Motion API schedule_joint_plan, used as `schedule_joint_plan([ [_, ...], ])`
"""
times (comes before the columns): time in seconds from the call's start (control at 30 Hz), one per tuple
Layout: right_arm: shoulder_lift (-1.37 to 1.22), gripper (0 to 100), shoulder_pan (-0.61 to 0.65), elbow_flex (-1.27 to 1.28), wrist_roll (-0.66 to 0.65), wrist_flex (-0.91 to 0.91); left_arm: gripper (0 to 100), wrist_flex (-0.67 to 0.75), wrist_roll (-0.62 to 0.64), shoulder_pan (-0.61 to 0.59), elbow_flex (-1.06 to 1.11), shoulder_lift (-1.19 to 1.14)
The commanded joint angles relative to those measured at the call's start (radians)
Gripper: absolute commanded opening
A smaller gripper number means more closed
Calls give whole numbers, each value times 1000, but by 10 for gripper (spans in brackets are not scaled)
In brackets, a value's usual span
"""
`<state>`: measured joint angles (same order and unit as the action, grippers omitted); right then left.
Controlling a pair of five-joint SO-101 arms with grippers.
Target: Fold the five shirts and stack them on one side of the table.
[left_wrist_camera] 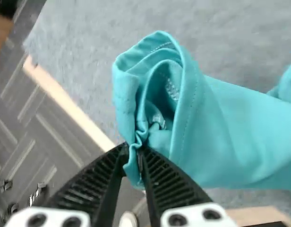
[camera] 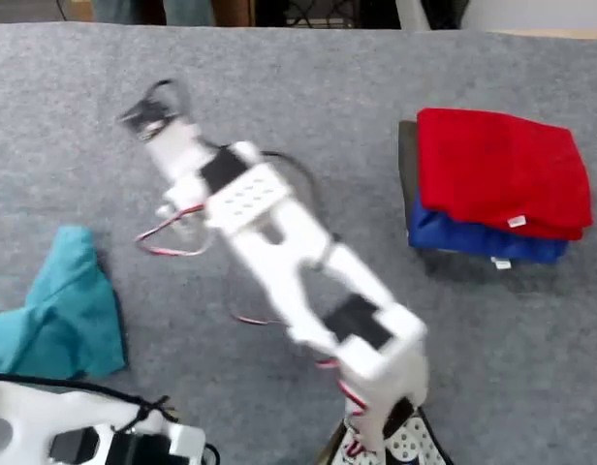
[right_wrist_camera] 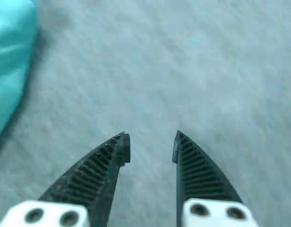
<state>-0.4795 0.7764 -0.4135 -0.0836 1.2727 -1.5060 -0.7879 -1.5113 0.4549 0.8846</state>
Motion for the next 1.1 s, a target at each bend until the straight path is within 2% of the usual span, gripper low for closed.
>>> schedule_joint_plan([
  [0.0,-228,163,57,-381,2,49,29,80,-49,-67,91,20],
  [0.2,-615,158,124,-952,-80,147,29,229,-55,-162,245,20],
  [0.37,-839,158,190,-1248,-147,176,29,350,-52,-246,341,20],
  [0.53,-809,158,230,-1248,-153,170,29,411,29,-266,355,20],
  [0.87,-708,158,305,-1236,-160,249,30,416,32,-259,364,18],
  [1.07,-713,154,313,-1233,-161,285,30,417,54,-203,394,18],
])
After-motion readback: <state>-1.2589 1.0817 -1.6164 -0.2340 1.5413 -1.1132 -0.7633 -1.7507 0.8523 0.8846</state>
